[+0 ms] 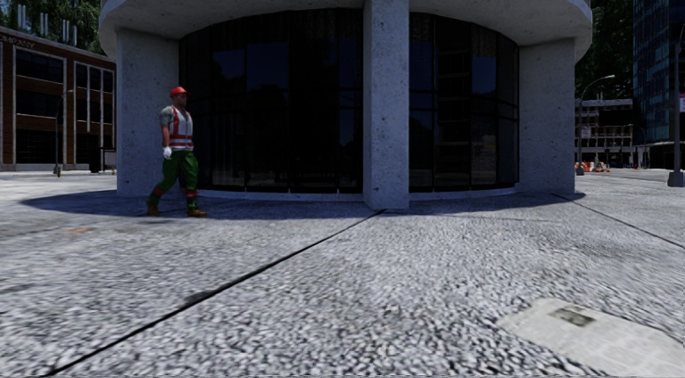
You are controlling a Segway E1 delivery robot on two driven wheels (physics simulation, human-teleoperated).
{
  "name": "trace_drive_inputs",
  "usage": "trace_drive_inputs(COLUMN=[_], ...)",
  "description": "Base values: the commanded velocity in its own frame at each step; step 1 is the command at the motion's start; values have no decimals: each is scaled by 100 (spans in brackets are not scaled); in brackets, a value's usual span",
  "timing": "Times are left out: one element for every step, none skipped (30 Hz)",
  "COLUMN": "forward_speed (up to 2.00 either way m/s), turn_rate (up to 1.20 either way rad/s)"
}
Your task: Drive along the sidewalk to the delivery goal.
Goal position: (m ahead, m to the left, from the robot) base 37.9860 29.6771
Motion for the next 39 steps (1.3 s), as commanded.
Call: trace_drive_inputs(forward_speed=[107,107,107,107,107,107,107,107,107,107,107,107,107,107,107,107,107,108,109,113,113,117,120,123,129,129,133,134,136,137,137,139,145,149,151,151,152,153,154], turn_rate=[0,0,0,3,3,26,47,59,65,79,79,84,86,87,87,87,87,86,86,86,86,86,86,86,86,86,86,85,78,74,74,73,73,73,73,73,73,73,73])
